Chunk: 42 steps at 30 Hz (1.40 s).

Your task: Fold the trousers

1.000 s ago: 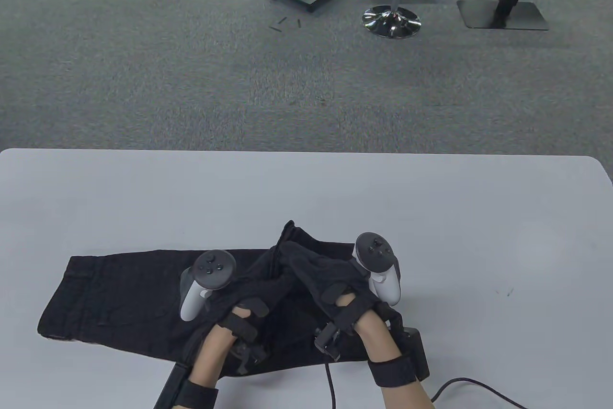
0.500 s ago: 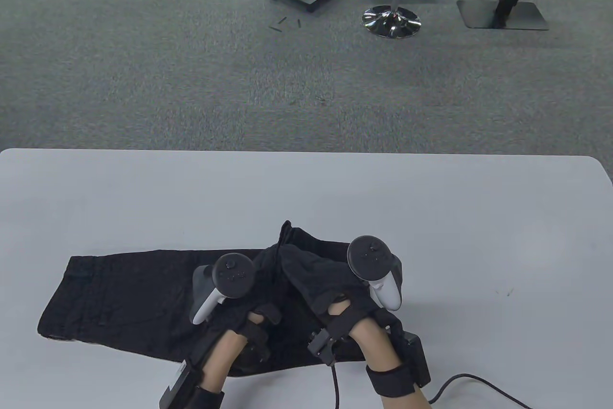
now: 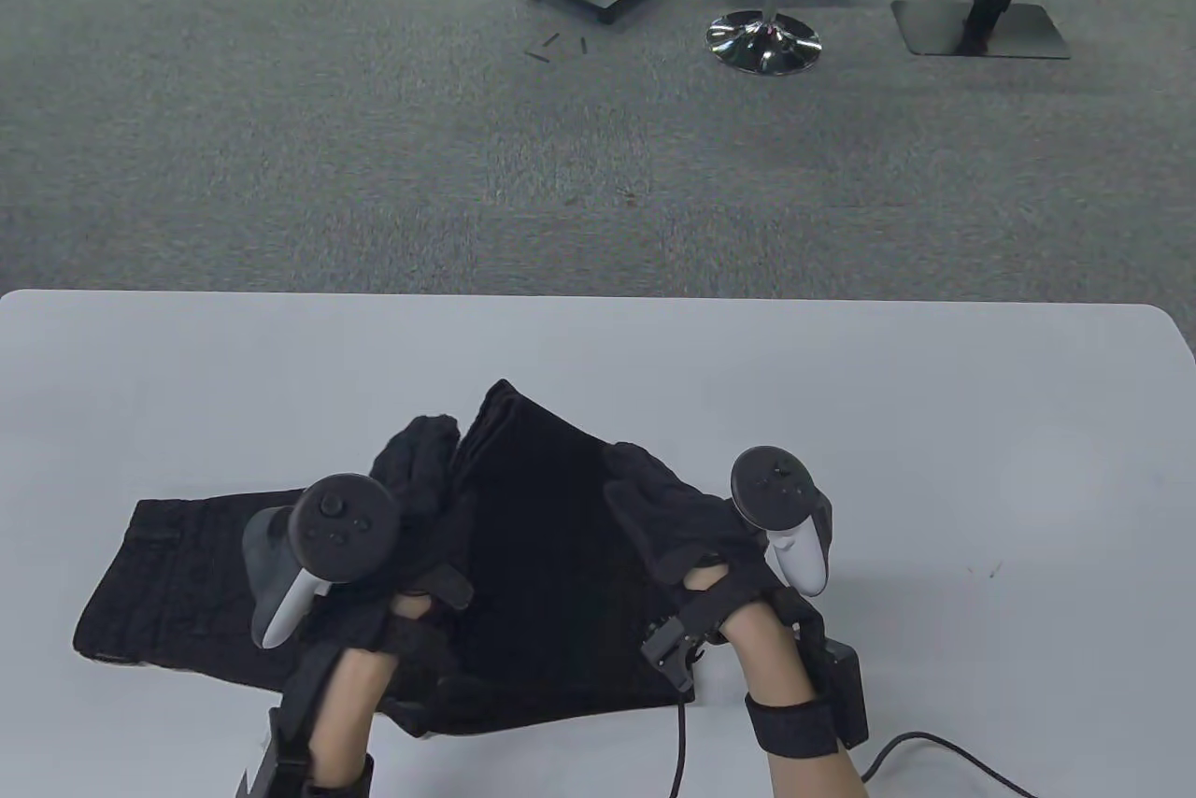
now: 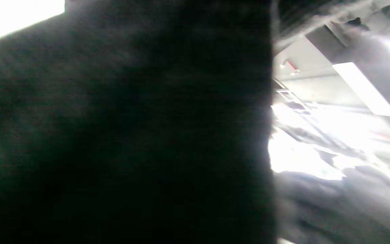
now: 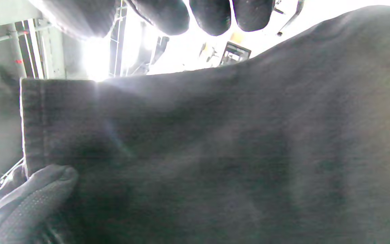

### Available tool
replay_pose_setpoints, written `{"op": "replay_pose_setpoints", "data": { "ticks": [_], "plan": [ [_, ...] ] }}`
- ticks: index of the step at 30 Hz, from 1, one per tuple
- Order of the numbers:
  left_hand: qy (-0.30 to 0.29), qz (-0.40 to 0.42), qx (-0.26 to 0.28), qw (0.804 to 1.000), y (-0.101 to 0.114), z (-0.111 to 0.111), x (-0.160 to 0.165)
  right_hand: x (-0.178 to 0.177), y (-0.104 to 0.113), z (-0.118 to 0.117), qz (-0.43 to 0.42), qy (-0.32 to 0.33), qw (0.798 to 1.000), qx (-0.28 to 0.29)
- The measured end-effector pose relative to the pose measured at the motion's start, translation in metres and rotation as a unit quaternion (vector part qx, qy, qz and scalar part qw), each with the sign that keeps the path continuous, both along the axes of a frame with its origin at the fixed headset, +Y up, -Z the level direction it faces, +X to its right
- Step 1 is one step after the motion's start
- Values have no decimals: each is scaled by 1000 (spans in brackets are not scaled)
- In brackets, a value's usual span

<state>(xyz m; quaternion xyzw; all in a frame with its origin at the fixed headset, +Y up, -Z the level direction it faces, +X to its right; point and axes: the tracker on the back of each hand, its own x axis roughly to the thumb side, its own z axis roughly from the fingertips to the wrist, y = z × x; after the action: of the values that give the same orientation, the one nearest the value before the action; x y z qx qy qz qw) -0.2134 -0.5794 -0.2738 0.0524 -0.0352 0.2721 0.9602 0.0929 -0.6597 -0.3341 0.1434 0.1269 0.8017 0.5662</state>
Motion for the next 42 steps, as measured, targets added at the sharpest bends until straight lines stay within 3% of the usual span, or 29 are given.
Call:
{"op": "replay_pose_setpoints", "data": {
  "ticks": [5,9,14,21,27,30,36,42],
  "plan": [
    [91,-54,-17,994,15,-7,-51,-5,-5,-1,20,15,1000,-6],
    [158,-88,-41,983,11,-8,-101,-7,-11,-4,34,23,999,-19],
    [223,-98,-113,963,-21,-15,-157,-13,-20,-7,50,31,998,-30],
    [308,-130,-221,916,-96,-24,-223,-16,-26,-7,70,36,996,-36],
    [321,-172,-256,896,-132,-29,-240,-18,-31,-8,79,40,995,-42],
    [322,-173,-263,893,-139,-30,-242,-19,-33,-9,81,41,995,-46],
    [324,-190,-246,893,-128,-26,-244,-22,-35,-8,88,46,994,-47],
    [287,-168,-197,922,-103,-28,-220,-27,-39,-7,104,53,992,-45]
  ]
}}
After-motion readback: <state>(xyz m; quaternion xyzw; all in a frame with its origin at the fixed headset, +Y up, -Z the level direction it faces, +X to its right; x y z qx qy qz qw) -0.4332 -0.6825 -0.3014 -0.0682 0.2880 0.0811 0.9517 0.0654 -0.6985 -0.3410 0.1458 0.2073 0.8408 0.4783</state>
